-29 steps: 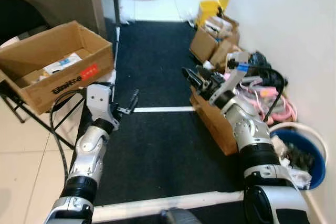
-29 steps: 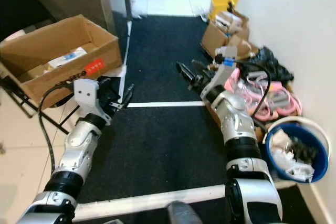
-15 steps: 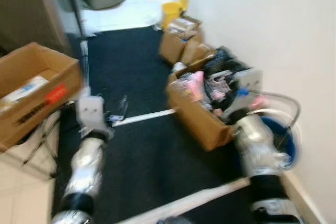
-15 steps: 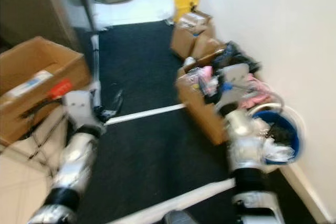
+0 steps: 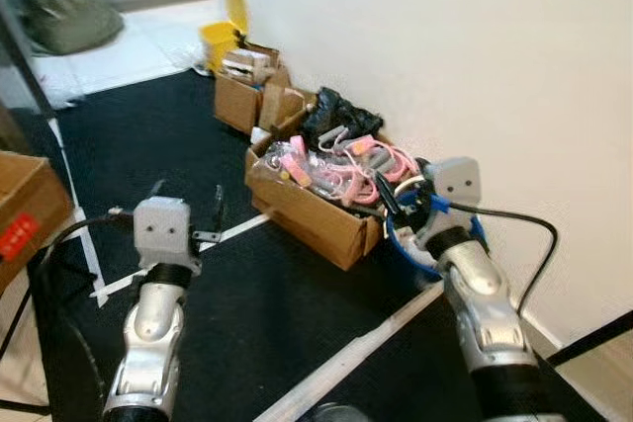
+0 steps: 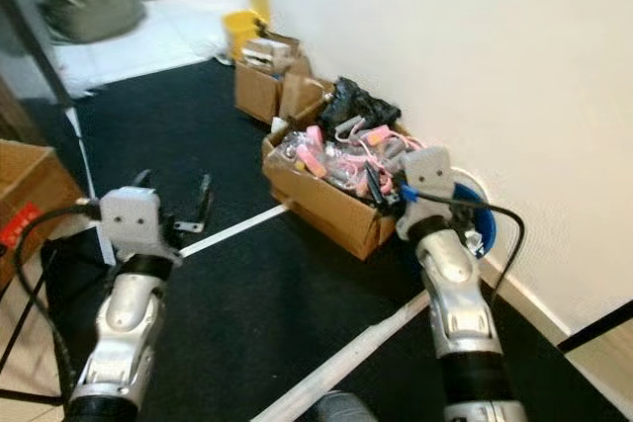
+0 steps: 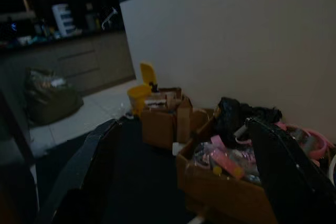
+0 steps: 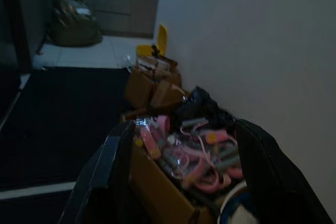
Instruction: Picking trash to rubbish bin
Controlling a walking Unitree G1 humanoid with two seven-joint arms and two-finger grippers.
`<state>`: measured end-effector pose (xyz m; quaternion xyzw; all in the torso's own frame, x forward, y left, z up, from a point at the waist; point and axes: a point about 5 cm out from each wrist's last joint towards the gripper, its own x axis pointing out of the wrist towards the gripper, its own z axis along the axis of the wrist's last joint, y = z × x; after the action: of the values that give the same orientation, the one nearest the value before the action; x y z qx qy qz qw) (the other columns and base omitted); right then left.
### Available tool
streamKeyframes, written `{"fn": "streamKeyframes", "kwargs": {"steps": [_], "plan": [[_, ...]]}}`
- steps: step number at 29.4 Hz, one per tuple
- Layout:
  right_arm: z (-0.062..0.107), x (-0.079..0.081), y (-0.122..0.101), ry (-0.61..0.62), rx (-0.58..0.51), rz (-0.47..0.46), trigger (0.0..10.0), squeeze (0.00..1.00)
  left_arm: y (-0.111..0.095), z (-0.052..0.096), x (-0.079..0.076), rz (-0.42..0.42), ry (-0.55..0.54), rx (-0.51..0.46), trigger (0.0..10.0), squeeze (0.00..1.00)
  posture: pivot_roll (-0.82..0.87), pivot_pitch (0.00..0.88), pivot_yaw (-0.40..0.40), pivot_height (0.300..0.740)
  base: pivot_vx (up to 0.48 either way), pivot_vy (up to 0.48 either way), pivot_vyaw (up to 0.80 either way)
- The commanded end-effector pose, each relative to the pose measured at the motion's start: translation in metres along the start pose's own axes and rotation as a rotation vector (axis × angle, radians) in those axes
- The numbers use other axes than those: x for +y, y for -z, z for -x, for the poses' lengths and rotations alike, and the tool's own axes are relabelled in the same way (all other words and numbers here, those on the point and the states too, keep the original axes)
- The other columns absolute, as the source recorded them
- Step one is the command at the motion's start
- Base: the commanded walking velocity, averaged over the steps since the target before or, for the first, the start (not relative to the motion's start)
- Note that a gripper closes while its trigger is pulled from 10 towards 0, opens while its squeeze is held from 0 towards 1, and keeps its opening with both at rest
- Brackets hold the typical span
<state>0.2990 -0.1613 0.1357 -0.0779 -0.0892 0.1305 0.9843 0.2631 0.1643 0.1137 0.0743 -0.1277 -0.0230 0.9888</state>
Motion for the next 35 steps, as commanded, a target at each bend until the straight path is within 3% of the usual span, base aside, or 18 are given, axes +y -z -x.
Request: {"fn": "streamKeyframes", "kwargs": {"steps": [1,8,12,20,25,35], "plan": [[0.002,-0.002,-0.002,0.002,0.000,0.020,10.0,0.00,-0.003,0.000,-0.010,-0.004,0.032,-0.001,10.0,0.00,0.00,0.000,0.002,0.740,0.000,0.000,-0.75],[-0.002,0.002,0.002,-0.014,0.010,-0.012,10.0,0.00,0.002,0.001,-0.010,0.064,-0.016,0.070,10.0,0.00,-0.01,0.000,0.002,0.740,0.000,0.000,-0.75],[-0.004,0.003,0.002,-0.007,0.009,-0.027,10.0,0.00,-0.001,-0.004,-0.013,0.127,0.013,0.046,10.0,0.00,0.01,0.000,-0.002,0.740,0.000,0.000,-0.77],[-0.004,0.003,0.001,0.008,0.004,-0.019,10.0,0.00,-0.010,-0.005,-0.011,0.165,0.040,0.011,10.0,0.00,0.01,0.000,-0.009,0.740,0.000,0.000,-0.77],[-0.003,0.002,-0.003,0.023,-0.005,0.008,10.0,0.00,-0.033,-0.013,-0.011,0.232,0.046,-0.060,10.0,0.00,0.01,0.000,-0.009,0.740,0.000,0.000,-0.77],[0.003,0.003,-0.015,0.040,-0.008,-0.058,10.0,0.00,-0.028,-0.009,-0.015,0.273,0.054,-0.018,10.0,0.00,-0.02,0.000,-0.018,0.740,0.000,0.000,-0.77]]}}
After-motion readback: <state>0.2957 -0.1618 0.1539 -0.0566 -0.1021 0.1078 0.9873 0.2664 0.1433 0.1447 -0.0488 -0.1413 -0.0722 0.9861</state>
